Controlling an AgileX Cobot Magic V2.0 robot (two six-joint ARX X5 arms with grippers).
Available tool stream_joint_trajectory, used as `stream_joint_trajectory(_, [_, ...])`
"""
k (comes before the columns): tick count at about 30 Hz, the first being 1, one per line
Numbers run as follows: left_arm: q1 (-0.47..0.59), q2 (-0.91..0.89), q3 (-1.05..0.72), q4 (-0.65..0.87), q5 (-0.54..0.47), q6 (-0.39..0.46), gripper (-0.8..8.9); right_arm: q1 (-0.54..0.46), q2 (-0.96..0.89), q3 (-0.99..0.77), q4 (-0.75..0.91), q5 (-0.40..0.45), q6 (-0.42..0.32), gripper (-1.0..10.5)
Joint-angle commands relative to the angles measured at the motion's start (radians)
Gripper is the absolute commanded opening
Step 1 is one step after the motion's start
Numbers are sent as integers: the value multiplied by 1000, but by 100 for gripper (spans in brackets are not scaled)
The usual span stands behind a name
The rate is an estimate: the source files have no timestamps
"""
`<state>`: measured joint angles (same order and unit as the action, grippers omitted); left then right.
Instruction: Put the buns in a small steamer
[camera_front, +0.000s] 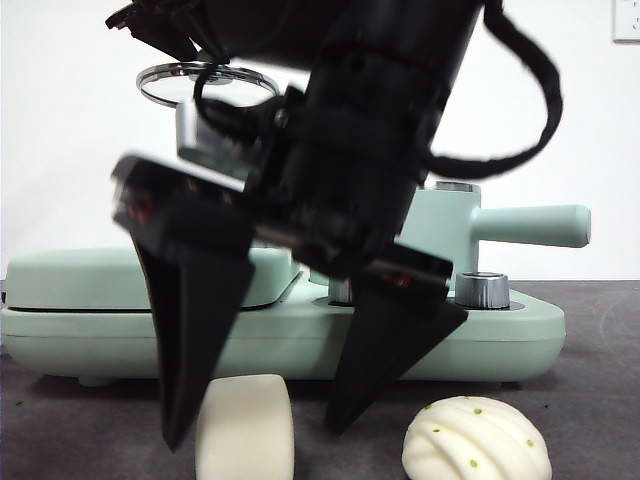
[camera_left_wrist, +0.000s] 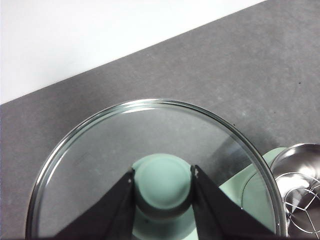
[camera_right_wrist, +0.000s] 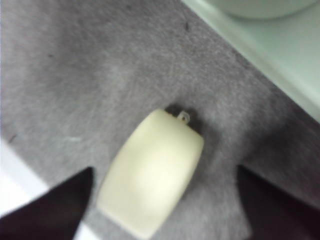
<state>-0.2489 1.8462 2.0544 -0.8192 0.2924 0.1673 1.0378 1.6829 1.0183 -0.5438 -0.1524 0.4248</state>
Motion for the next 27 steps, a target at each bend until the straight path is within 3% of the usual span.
stream_joint_trajectory(1, [0, -11, 38, 26, 7, -3, 15, 14, 31, 18, 20, 4, 10, 272])
stream_joint_trajectory(5, [1, -11, 38, 25, 7, -3, 15, 16, 32, 18, 37, 3, 10, 121])
stream_joint_trajectory(9, [1, -11, 37, 25, 7, -3, 15, 11, 27, 38, 17, -17, 5, 110])
stream_joint_trajectory(16, [2, -11, 37, 26, 7, -3, 15, -31, 27, 253, -286, -33, -74, 110])
stream_joint_trajectory(21, [6, -11, 37, 26, 7, -3, 15, -121, 28, 482, -531, -30, -179, 109])
stream_joint_trajectory(27, [6, -11, 37, 24, 7, -4, 15, -280, 53, 734, -626, 13, -248, 108])
